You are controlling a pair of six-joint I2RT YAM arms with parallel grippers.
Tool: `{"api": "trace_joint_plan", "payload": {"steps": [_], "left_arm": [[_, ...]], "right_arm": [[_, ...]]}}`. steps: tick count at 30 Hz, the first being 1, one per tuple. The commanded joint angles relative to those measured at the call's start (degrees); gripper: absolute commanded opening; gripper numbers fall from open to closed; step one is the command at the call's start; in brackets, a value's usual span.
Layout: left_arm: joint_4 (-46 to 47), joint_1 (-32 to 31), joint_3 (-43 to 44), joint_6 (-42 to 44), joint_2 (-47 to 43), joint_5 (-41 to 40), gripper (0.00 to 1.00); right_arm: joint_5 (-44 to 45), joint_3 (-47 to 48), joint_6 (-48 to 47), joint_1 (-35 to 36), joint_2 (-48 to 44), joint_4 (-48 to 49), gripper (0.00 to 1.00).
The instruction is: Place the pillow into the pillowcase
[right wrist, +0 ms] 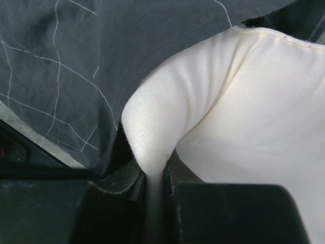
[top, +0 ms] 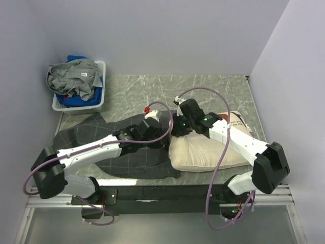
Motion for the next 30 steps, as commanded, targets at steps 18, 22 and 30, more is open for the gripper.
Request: {"api": "trace_joint_plan", "payload": {"steps": [18,22,30], "left_arm": [[-10.22,-1.32,1.36,6.49,-12.64,14.71,0.05],[-9.17,-1.32,1.71,7.53,-15.02,17.95,0.09],[-11.98,-1.23,5.92,10.54,-11.86,19.13,0.09]], "right_arm": [[-0.18,-2.43,19.47,-8.92,10.28,20.53,0.0],[0.78,-2.26,21.59,-9.19,11.51,21.5,0.0],[4.54,-1.55,23.34,-9.73,11.08,20.45,0.0]]}}
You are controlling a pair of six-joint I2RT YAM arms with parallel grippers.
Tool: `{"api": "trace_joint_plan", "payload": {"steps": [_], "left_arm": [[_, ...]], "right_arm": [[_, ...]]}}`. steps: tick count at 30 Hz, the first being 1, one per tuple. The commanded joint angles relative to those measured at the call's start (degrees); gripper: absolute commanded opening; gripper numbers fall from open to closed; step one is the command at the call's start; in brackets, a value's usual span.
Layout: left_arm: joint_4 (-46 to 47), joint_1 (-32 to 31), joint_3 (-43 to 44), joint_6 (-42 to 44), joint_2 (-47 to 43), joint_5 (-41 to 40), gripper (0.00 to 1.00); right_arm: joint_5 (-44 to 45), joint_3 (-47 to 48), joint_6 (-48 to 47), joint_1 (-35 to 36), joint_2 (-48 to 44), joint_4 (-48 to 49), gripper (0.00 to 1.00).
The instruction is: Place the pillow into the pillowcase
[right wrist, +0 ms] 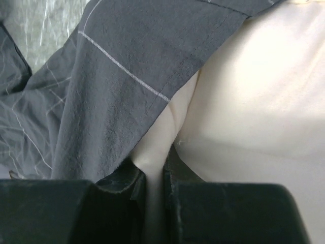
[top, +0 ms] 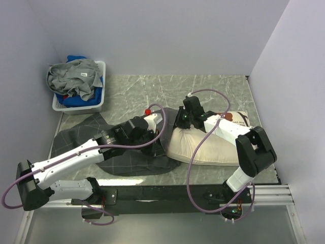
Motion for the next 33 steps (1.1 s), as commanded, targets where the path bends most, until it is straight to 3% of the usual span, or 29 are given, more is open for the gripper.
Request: {"api": "trace_joint_plan", "payload": {"steps": [1,4,7,10,12,16,18,21,24,27,28,29,30,33], "left_arm": [[-1.18,-0.4,4.53,1.61,1.49,-0.49,0.1],[0.93,0.3,10.04,0.47,5.26,-1.65,0.09],[2.34,1.27,17.61,0.99,10.45,4.67,0.08],[-0.02,1.18,23.16,2.48,13.62,7.4,0.09],[-1.78,1.36,24.65,2.32,14.68,4.44,0.11],[-0.39,3.9,20.81,-1.62,15.65,-1.2,0.1],[0.05,7.5,17.39,-3.83,16.26,-3.13,0.09],[3.83,9.88,13.34,-5.24,15.56,-2.53,0.11],[4.89,9.97,12.01,-6.12,16.09,-1.82,0.11],[7.77,9.97,8.51,-7.18,15.48,-1.56,0.11],[8.4,9.97,7.62,-7.79,15.3,-1.39,0.11],[9.01,9.97,6.83,-7.88,14.6,-1.12,0.11],[9.72,9.97,5.34,-8.06,14.07,-1.64,0.11],[9.55,9.88,3.49,-8.67,12.05,-3.66,0.11]], "right_arm": [[6.25,1.22,3.32,-0.65,-3.23,2.96,0.0],[11.53,-3.96,6.83,2.85,-9.2,6.56,0.0],[21.1,-8.01,7.81,6.55,-13.35,7.98,0.0],[22.7,-6.17,6.59,4.9,-12.75,6.05,0.0],[22.01,-5.91,6.31,3.84,-13.36,6.13,0.0],[22.34,-8.0,9.56,6.37,-16.51,8.49,0.0],[24.19,-12.04,12.19,10.94,-19.85,9.73,0.0],[27.01,-17.93,14.57,14.81,-22.85,16.57,0.0],[27.63,-19.79,15.37,15.09,-21.29,21.42,0.0],[24.38,-16.37,14.23,15.0,-17.08,20.12,0.0],[24.11,-15.67,13.88,15.08,-16.71,18.19,0.06],[23.07,-15.83,13.7,15.09,-16.62,18.0,0.21],[22.45,-16.27,13.0,14.91,-17.23,18.17,0.48],[22.44,-17.24,9.93,14.73,-20.2,15.81,0.67]]}}
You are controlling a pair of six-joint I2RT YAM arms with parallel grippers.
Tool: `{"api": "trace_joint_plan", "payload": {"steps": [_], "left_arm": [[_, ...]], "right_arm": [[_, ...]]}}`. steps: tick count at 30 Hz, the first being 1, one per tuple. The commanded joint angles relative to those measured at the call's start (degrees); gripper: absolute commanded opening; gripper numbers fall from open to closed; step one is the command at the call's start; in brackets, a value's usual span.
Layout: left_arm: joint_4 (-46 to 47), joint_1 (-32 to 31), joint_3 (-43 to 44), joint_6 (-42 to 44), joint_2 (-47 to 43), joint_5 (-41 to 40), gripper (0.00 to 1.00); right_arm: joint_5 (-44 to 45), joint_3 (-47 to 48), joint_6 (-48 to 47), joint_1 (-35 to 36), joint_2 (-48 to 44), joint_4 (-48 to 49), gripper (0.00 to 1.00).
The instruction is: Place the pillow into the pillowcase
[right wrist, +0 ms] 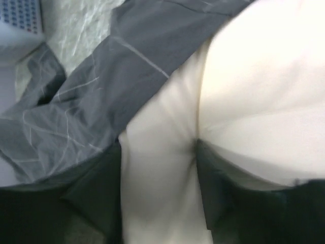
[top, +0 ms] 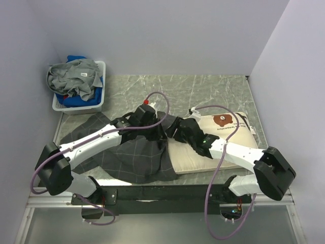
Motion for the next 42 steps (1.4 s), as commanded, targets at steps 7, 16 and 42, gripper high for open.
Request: {"api": "trace_joint_plan", "payload": {"steps": [7,16,42], "left_arm": [[1.82,-0.19,-3.39,-3.74,-7.59,-8.94,0.11],[0.15,-1.24,2.23,-1.46,-6.02,-8.95,0.07],[3.14,-9.6,-4.54,-5.33,-7.61,-9.65,0.18]], "right_arm": [[1.68,3.5,-8.93,-0.35,-10.09,-9.04,0.82],[-4.1,8.35,-19.4,-0.35,-0.17,-14.87,0.74],[-13.95,21.44,-12.28,-5.27,11.17,-9.6,0.0]]}}
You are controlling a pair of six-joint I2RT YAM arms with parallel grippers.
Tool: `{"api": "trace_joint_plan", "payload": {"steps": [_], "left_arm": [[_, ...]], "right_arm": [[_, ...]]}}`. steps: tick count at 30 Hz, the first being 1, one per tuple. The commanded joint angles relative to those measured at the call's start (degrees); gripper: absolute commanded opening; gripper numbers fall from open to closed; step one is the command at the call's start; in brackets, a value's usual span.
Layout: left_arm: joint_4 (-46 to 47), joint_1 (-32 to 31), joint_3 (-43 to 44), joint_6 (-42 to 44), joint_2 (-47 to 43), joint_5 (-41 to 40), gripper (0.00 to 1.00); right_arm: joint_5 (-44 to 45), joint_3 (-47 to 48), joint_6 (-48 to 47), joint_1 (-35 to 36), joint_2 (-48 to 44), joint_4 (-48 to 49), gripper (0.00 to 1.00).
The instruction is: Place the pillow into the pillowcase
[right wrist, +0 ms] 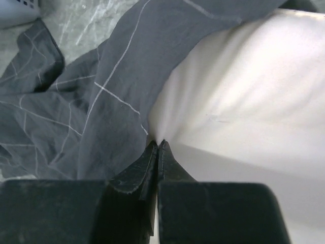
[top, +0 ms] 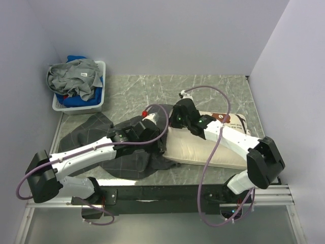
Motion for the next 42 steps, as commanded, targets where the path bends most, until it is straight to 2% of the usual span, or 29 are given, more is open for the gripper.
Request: {"api": "trace_joint_plan", "payload": {"steps": [1,2,5,10,11,13,14,15,17,20,21,23,24,25,29,32,34,35,38,39,42], "left_arm": [[3.38,-0.07,6.24,1.1,3.91,1.25,0.17],[2.59,-0.07,9.91,1.71,4.89,1.17,0.15],[1.18,0.28,13.19,1.89,4.99,-1.46,0.15],[2.32,3.88,11.36,1.1,3.22,0.01,0.17],[3.54,3.97,10.22,1.1,3.58,0.98,0.19],[3.38,3.97,9.68,1.45,5.24,1.17,0.25],[3.12,3.97,9.07,1.45,5.6,1.17,0.29],[3.2,3.97,8.63,1.98,5.77,0.82,0.37],[2.94,4.15,8.1,2.5,6.3,-0.93,0.46],[-0.31,4.15,9.23,4.44,7.27,-2.43,0.62],[-2.14,4.15,9.76,5.31,7.1,-4.79,0.71],[-6.1,4.33,12.91,6.2,6.57,-9.27,0.76],[-8.03,4.33,14.41,7.07,6.65,-14.95,0.78],[-12.14,4.41,15.99,7.51,7.35,-17.35,0.79],[-19.9,5.2,26.96,10.24,11.83,-26.59,0.81],[-20.97,7.66,33.47,14.18,17.01,-27.67,0.8],[-20.71,10.98,37.08,18.58,21.74,-20.42,0.75],[-20.27,11.79,37.54,20.25,23.16,-18.89,0.72],[-20.52,13.46,39.03,23.07,28.35,-15.55,0.69],[-20.1,13.64,38.95,23.68,30.1,-14.4,0.67],[-17.03,14.34,37.02,24.83,31.52,-8.08,0.68]], "right_arm": [[-3.92,0.14,3.63,-0.18,4.16,8.82,0.0],[-5.58,-1.18,4.77,-0.09,4.78,10.33,0.0],[-5.68,-5.32,5.39,-0.18,4.26,12.96,0.0],[-6.03,-10.42,4.6,-0.17,0.48,13.78,0.01],[-5.6,-10.6,4.17,-0.44,-1.18,13.25,0.19],[-4.28,-10.25,3.81,-0.79,-3.21,10.54,0.38],[-4.19,-10.25,3.46,-1.14,-5.83,9.65,0.54],[-4.19,-10.25,3.29,-2.01,-7.25,8.77,0.6],[-2.79,-10.16,2.76,-3.51,-11.54,5.08,0.74],[0.63,-10.95,1.27,-6.15,-17.51,0.07,0.87],[1.6,-11.3,0.65,-7.28,-19.02,-0.9,0.89],[3.36,-12.01,-1.27,-12.11,-22.27,-4.15,0.93],[3.81,-12.27,-2.16,-14.04,-23.16,-4.77,0.96],[3.99,-12.53,-3.73,-18.41,-23.86,-5.56,0.97],[0.48,-12.45,-6.12,-28.18,-24.84,-6.27,1.0],[-7.76,-12.45,-6.21,-30.93,-24.66,-4.17,0.99],[-15.64,-13.32,-4.2,-30.15,-25.1,-0.93,0.95],[-17.09,-13.94,-3.49,-26.4,-25.62,0.57,0.92],[-13.08,-15.52,-3.04,-16.91,-26.5,2.87,0.92],[-12.19,-17.35,-2.78,-11.48,-26.86,3.92,0.92],[-12.27,-21.75,-1.03,-6.09,-26.07,10.59,0.93]]}}
